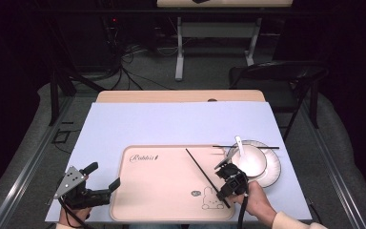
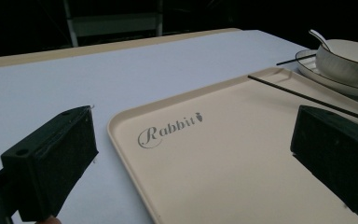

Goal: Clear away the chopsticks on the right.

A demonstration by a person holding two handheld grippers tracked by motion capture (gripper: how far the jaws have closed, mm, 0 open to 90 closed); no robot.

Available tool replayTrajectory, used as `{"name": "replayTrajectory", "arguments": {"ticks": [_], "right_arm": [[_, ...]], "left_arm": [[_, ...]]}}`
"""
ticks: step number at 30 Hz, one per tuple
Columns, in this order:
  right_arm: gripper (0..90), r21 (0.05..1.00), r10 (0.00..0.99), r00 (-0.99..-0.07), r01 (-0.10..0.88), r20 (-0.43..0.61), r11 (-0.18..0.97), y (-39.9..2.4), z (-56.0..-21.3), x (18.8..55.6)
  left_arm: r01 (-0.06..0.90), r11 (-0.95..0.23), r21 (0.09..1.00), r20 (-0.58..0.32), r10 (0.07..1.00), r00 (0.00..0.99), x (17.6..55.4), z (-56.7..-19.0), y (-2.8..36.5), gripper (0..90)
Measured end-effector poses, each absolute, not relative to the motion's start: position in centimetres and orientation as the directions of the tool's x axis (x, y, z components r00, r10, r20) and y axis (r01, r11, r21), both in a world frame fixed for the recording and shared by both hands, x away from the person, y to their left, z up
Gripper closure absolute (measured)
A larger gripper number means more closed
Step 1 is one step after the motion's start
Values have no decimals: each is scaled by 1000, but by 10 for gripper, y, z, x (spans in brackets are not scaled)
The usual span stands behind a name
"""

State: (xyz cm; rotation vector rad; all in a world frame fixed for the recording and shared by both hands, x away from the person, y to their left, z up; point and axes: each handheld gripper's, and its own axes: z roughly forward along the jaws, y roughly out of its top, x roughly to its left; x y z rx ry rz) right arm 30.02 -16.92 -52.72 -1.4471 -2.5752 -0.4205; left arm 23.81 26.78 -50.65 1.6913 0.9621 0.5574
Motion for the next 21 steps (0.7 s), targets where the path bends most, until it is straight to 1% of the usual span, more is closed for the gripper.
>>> {"name": "replayTrajectory", "arguments": {"ticks": [3,4,5,6,7,9,10,12,14,17,18,19,21], "right_arm": [[842,192,802,-538,842,260,503,-168,-528,299],[833,192,797,-554,832,240,521,-168,-527,298],[820,182,801,-543,840,253,511,-168,-526,297],[799,196,803,-544,838,244,509,-168,-527,297],[769,197,801,-551,833,234,516,-167,-526,296],[752,201,794,-566,824,222,530,-167,-526,295],[724,206,792,-570,820,218,534,-167,-526,293],[639,216,781,-589,806,207,550,-166,-525,291],[525,233,773,-604,794,194,561,-166,-520,288],[365,274,740,-642,762,202,586,-168,-507,283],[332,298,722,-664,741,193,602,-169,-501,282],[266,314,712,-677,728,189,609,-171,-495,281],[217,344,673,-724,677,152,651,-173,-481,279]], "left_arm": [[325,-114,939,-96,818,567,238,-507,268,0],[325,-114,939,-96,818,567,238,-507,268,0],[324,-113,939,-97,818,567,238,-506,268,0],[324,-114,939,-96,819,566,238,-506,268,0],[324,-114,939,-96,819,566,238,-506,268,0],[323,-113,940,-96,818,567,238,-506,268,0],[322,-115,940,-95,818,567,238,-506,268,0],[323,-114,939,-96,819,566,238,-506,268,0],[325,-116,939,-95,818,567,238,-506,268,0],[324,-116,939,-95,818,568,238,-506,268,0],[324,-116,939,-94,818,567,238,-506,268,0],[325,-117,939,-94,818,567,238,-506,268,0],[324,-119,938,-93,817,569,238,-506,267,0]]}}
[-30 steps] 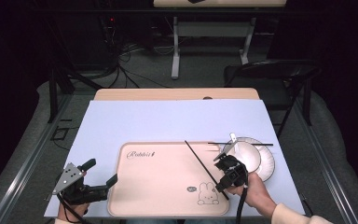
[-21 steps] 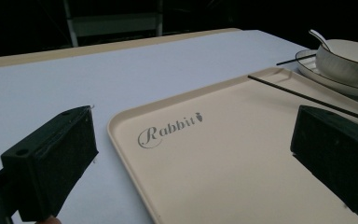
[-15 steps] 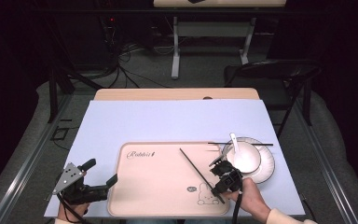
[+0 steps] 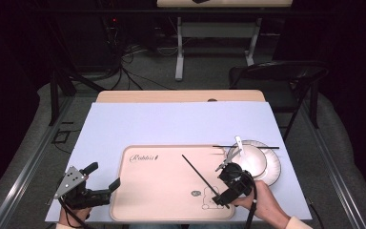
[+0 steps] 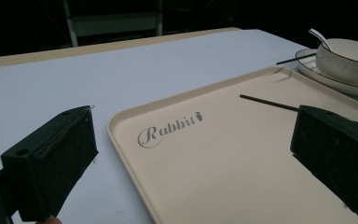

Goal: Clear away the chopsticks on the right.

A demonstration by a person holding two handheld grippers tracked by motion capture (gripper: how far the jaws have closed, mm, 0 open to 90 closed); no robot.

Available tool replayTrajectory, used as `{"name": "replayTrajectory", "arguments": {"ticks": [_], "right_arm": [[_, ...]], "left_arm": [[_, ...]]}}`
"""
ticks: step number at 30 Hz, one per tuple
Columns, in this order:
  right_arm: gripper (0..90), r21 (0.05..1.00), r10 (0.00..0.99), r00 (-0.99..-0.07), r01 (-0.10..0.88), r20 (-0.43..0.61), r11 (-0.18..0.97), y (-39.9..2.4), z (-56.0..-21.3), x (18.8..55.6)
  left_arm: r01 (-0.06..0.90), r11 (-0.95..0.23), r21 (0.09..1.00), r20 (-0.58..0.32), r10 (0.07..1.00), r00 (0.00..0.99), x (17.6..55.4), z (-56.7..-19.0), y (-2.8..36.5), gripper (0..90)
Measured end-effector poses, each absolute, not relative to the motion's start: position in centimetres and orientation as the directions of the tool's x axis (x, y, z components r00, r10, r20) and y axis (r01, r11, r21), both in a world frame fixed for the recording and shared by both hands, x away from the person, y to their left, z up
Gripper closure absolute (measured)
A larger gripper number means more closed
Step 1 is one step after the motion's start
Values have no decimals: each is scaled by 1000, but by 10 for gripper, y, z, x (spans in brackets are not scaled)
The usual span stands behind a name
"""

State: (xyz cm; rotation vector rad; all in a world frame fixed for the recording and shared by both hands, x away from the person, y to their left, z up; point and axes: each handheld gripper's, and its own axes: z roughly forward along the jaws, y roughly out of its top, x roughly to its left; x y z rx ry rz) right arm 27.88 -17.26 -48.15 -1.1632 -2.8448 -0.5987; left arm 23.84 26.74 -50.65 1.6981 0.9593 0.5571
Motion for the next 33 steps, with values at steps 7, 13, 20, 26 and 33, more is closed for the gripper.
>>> {"name": "replayTrajectory", "arguments": {"ticks": [7,13,20,26,33], "right_arm": [[77,384,573,-820,528,-2,757,-184,-439,288],[30,390,521,-845,442,-120,808,-202,-414,313],[0,377,460,-869,371,-181,849,-232,-398,344],[0,340,414,-877,323,-243,883,-262,-395,367],[0,278,394,-881,323,-261,905,-296,-404,395]], "left_arm": [[326,-123,937,-91,817,570,239,-507,267,0],[325,-125,937,-90,816,571,239,-507,267,0],[326,-128,937,-87,815,572,239,-507,267,0],[327,-131,936,-85,817,570,239,-507,267,0],[327,-131,936,-85,817,570,240,-507,267,0]]}}
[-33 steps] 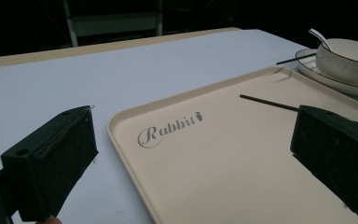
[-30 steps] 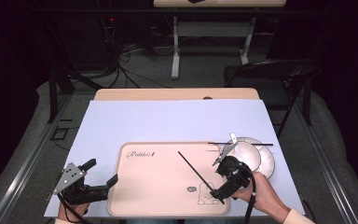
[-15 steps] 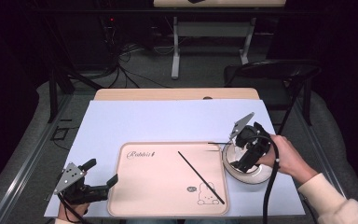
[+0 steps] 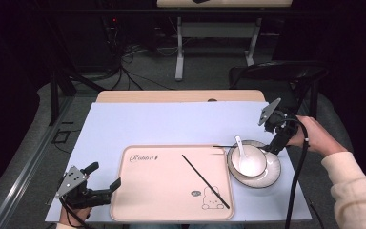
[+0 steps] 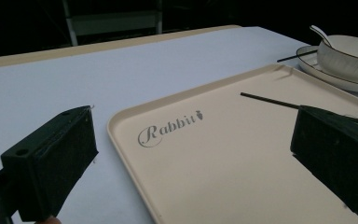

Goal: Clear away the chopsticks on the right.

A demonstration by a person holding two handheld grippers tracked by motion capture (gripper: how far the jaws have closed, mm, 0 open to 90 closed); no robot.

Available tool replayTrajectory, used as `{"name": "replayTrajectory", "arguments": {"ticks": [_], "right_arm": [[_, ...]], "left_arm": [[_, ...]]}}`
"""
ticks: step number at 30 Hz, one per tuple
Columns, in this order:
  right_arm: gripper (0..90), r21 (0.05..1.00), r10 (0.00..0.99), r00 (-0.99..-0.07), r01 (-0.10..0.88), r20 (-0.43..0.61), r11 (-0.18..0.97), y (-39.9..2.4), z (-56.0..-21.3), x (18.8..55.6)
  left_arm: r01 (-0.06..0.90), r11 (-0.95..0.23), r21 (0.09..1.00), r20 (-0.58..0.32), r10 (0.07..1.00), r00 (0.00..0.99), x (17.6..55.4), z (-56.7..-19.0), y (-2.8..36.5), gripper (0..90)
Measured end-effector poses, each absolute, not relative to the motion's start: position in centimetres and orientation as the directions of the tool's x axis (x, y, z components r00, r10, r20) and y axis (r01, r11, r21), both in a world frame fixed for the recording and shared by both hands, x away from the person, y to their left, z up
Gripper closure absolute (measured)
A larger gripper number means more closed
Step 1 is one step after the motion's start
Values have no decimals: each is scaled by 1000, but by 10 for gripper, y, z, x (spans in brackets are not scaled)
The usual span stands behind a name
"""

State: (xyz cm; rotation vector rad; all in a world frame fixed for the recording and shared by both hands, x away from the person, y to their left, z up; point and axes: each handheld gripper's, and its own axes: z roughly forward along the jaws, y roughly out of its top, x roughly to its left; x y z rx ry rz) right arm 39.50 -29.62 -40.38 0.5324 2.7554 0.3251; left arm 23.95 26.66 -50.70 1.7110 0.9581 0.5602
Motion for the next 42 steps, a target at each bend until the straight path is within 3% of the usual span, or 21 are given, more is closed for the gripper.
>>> {"name": "replayTrajectory", "arguments": {"ticks": [5,18,25,35,42], "right_arm": [[4,234,385,-887,330,-253,914,-312,-417,411],[407,103,279,-918,261,-282,960,-311,-464,419],[598,93,244,-933,227,-263,969,-305,-480,422],[711,47,185,-956,179,-227,983,-295,-494,432],[797,40,223,-953,219,-204,975,-296,-504,434]], "left_arm": [[326,-131,936,-84,816,571,240,-507,267,0],[324,-132,937,-82,818,570,239,-507,267,0],[323,-130,937,-84,817,570,240,-507,267,0],[323,-128,938,-85,817,570,240,-508,268,0],[326,-128,937,-87,817,570,240,-508,268,0]]}}
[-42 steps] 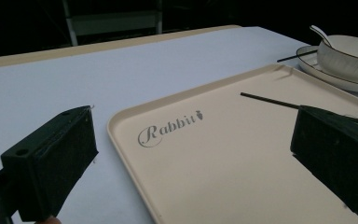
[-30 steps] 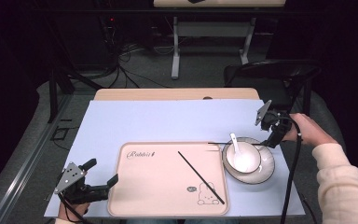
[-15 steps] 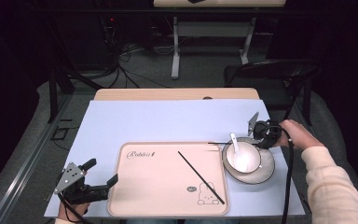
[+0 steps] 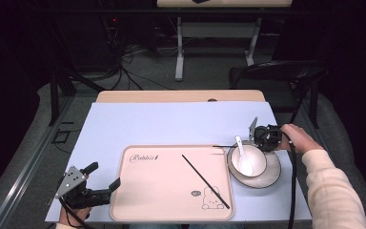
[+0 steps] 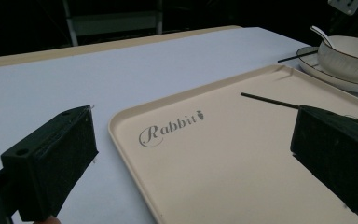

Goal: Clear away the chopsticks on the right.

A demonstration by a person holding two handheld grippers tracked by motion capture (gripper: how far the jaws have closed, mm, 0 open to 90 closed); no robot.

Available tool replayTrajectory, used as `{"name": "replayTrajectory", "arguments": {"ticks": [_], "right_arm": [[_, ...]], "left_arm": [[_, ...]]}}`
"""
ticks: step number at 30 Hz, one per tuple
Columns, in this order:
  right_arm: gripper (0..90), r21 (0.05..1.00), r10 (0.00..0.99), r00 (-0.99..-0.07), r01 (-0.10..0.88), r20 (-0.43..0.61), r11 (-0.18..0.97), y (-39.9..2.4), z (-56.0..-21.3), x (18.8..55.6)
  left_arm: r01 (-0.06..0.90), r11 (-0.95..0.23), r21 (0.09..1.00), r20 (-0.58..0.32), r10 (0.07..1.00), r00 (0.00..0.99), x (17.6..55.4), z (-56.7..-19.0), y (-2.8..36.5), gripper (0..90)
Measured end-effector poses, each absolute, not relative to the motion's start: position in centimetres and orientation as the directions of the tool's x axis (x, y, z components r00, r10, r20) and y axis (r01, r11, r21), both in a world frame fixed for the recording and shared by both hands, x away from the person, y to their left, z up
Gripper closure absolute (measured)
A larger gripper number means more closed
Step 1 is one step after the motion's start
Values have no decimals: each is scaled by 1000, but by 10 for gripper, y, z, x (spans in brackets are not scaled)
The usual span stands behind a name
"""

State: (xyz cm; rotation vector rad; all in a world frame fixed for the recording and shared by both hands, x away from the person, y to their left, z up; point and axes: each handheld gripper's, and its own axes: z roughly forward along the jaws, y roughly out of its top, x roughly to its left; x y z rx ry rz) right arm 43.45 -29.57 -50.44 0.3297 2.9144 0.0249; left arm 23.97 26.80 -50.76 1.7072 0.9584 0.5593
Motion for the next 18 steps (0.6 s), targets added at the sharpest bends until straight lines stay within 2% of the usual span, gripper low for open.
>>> {"name": "replayTrajectory", "arguments": {"ticks": [3,8,18], "right_arm": [[824,34,248,-948,246,-199,969,-296,-508,433],[847,80,312,-929,302,-197,950,-301,-505,436],[848,151,460,-852,435,-248,888,-304,-467,426]], "left_arm": [[326,-131,936,-85,816,571,240,-508,268,0],[331,-122,936,-95,817,569,241,-508,268,0],[329,-123,936,-91,819,567,240,-508,268,0]]}}
